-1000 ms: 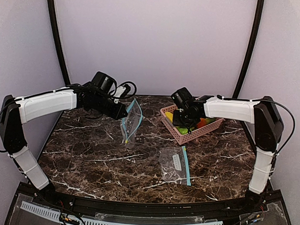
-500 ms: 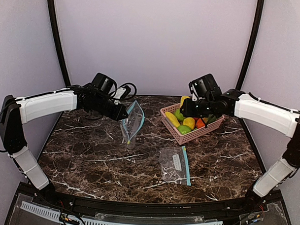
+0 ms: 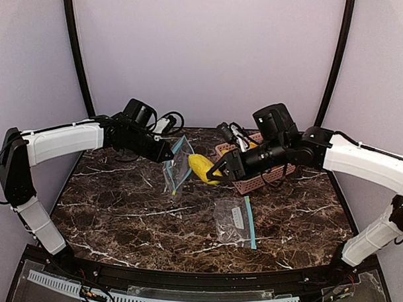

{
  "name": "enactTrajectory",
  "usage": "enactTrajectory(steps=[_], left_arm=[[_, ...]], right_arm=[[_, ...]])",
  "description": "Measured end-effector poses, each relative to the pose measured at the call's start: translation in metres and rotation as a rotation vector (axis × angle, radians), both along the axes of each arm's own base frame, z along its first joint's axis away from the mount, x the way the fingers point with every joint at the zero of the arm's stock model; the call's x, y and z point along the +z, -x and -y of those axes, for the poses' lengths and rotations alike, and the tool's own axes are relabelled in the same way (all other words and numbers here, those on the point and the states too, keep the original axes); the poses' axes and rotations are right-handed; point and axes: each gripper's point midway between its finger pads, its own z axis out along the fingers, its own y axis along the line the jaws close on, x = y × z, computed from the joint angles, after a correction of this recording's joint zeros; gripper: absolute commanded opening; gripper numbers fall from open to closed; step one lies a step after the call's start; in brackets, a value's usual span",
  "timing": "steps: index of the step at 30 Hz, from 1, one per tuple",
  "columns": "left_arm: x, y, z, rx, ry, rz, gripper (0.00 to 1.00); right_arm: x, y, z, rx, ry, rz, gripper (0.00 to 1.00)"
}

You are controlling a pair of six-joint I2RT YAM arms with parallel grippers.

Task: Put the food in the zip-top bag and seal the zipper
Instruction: Place the fake fruit in the zipper food storage bag.

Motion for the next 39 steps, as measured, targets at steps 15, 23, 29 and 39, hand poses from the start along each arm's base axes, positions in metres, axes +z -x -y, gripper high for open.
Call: enactTrajectory(steps=[15,23,29,39], left_arm=[[0.0,0.001,0.001,-0.004,0.006,-0.006,0.01],[0.0,0.002,0.001,-0.004,0.006,-0.007,0.01],[0.0,0.002,0.001,-0.005,0.007,-0.008,0.01],[0.0,0.003,0.002,-0.012,0.013,-0.012,0.01]], right_arm=[[-0.029,-0.023,-0.054,-0.039,-0.019,-0.183,0.22],[-0.044,-0.056,-0.069,-0.162,0.005,-0.221,0.23],[-0.055,-0.079,-0.074,-0.242,0.028,-0.218,0.27],[-0.062,-0.099,-0.089,-0.27,0.041,-0.201,0.3]])
